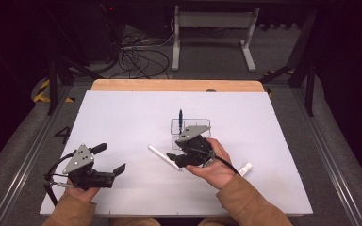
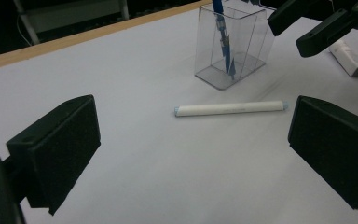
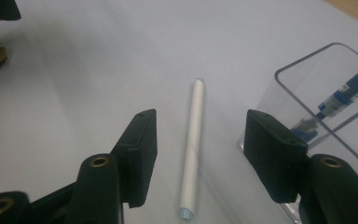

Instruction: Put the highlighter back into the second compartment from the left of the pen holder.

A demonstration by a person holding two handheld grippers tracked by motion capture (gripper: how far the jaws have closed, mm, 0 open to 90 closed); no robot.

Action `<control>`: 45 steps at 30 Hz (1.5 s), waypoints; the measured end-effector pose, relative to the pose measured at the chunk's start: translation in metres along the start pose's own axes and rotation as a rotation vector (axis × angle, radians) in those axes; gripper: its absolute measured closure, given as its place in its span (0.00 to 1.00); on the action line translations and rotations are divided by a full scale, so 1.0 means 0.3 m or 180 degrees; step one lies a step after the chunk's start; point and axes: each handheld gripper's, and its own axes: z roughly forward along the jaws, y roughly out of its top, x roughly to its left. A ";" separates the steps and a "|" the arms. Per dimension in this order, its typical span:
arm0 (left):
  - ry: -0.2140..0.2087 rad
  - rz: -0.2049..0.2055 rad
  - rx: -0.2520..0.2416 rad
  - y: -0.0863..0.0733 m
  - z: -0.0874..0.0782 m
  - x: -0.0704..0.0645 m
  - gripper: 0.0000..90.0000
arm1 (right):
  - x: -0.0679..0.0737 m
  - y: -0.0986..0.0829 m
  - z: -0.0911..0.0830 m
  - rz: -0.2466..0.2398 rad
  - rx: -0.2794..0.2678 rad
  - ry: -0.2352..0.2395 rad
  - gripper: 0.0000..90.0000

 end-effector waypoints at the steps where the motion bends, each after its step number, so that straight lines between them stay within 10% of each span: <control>1: 0.0000 -0.0001 0.0000 0.000 0.000 0.000 0.03 | 0.001 0.001 0.007 0.0010 0.0007 0.0025 0.51; 45: 0.0045 0.0083 0.0026 -0.001 0.002 -0.009 0.03 | 0.025 0.027 0.243 0.0077 0.0647 -0.0094 0.59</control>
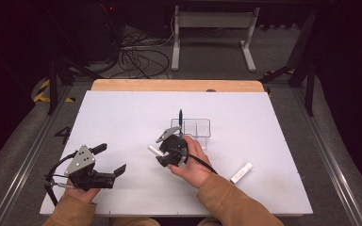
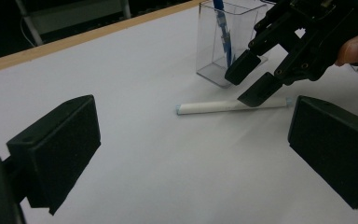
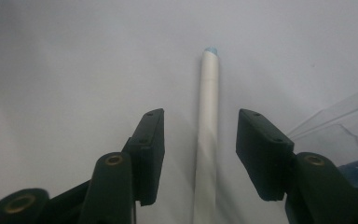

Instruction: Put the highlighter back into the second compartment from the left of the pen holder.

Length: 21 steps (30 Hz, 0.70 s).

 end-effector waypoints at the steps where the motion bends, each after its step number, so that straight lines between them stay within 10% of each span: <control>1: 0.0007 -0.0006 -0.0005 0.000 0.001 -0.001 0.03 | 0.000 0.000 0.004 -0.0009 0.0008 -0.0006 0.60; 21: -0.0003 0.0031 0.0027 -0.002 0.006 -0.002 0.03 | 0.017 0.020 0.071 -0.0078 0.0144 -0.0049 0.68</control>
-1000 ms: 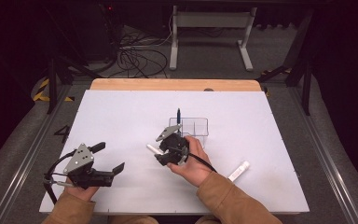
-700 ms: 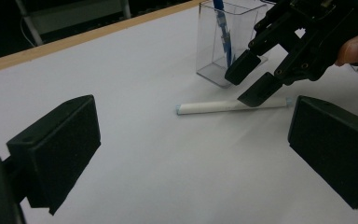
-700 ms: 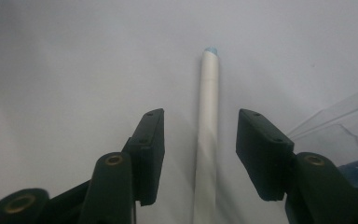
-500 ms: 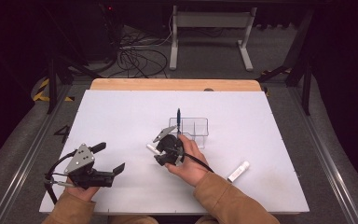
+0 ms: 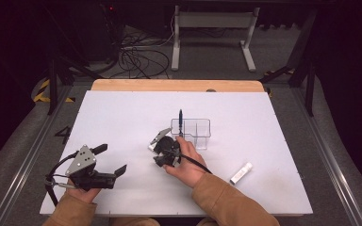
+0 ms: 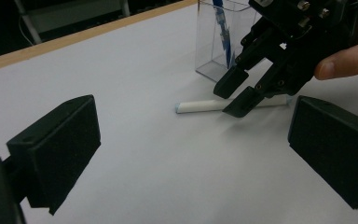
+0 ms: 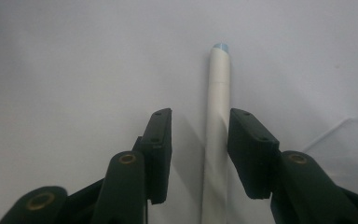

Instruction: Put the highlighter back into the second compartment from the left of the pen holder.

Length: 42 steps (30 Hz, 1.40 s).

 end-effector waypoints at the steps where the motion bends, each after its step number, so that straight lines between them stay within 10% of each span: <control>1: -0.0005 -0.0002 0.0007 0.000 0.001 -0.001 0.03 | 0.001 0.001 0.003 -0.0014 0.0012 -0.0018 0.70; 13: -0.0014 0.0024 0.0023 -0.001 0.006 -0.006 0.03 | 0.002 0.008 0.028 -0.0058 0.0107 -0.0238 0.80; 42: -0.0016 0.0021 0.0016 -0.001 0.006 -0.008 0.03 | 0.003 0.012 -0.053 0.0025 -0.0052 -0.0115 0.88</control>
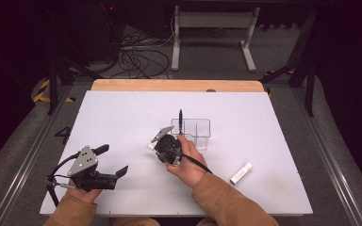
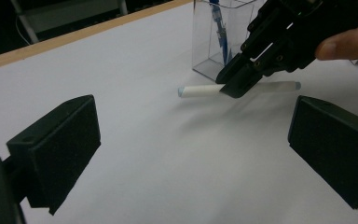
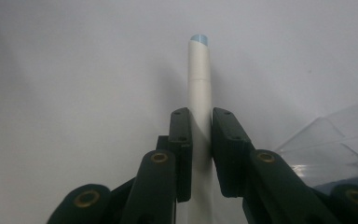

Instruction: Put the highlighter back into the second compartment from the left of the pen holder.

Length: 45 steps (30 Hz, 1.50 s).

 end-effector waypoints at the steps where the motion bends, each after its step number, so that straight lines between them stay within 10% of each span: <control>1: -0.0003 -0.0004 0.0004 0.000 0.000 0.000 0.03 | 0.001 0.000 -0.010 0.0012 -0.0037 -0.0001 0.88; 24: 0.0004 -0.0010 -0.0010 0.000 0.001 0.000 0.03 | 0.017 -0.005 -0.147 -0.0095 -0.0440 0.0067 0.88; 45: -0.0016 -0.0009 0.0006 0.001 0.007 -0.003 0.03 | -0.031 -0.029 -0.310 0.0059 -0.1260 0.0198 0.88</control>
